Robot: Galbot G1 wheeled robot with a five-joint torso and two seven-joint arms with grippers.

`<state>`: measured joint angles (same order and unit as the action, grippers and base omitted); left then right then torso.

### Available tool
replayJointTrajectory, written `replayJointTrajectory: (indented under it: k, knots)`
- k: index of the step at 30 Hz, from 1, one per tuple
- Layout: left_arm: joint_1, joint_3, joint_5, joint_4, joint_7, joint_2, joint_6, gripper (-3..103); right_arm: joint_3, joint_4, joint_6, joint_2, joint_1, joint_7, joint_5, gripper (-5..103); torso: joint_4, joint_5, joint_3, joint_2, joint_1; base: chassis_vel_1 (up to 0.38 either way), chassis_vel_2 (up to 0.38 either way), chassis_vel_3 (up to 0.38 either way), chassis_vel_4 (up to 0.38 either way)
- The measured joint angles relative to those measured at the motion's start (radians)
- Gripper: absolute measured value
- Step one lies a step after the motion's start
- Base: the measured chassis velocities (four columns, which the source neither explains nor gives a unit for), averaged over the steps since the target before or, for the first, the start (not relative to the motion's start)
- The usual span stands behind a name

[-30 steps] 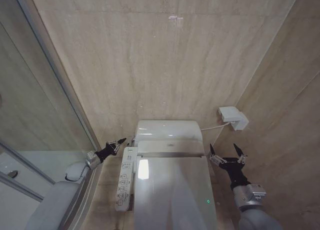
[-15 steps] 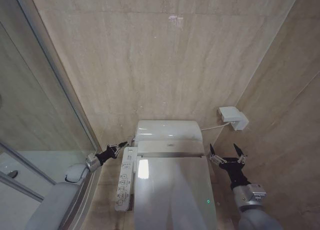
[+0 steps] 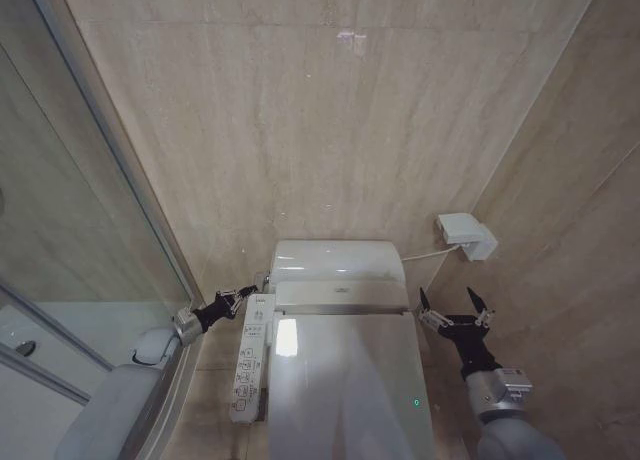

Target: Open the toilet lid, clean the toilet bowl with a toilet brush, close the toilet lid, and flush.

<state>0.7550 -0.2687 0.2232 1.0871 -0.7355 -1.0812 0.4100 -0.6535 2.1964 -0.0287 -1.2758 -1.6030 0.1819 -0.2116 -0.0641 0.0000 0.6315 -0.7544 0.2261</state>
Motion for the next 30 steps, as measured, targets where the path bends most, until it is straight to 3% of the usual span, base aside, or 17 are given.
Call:
replayJointTrajectory:
  k: [12,30]
  knots:
    - [-0.059,0.013,0.000,-0.100,-0.022,-0.040,0.025,0,0.000,0.000,0.000,0.000,0.000,0.000,0.000,100,0.0002,0.0003,0.000,0.000,0.000,0.000,0.000,0.000,0.000]
    - [-0.084,0.013,-0.009,-0.147,-0.034,-0.064,0.022,0,0.000,0.000,0.000,0.000,0.000,0.000,0.000,100,-0.0001,0.0000,0.000,0.000,0.000,0.000,0.000,0.000,0.000]
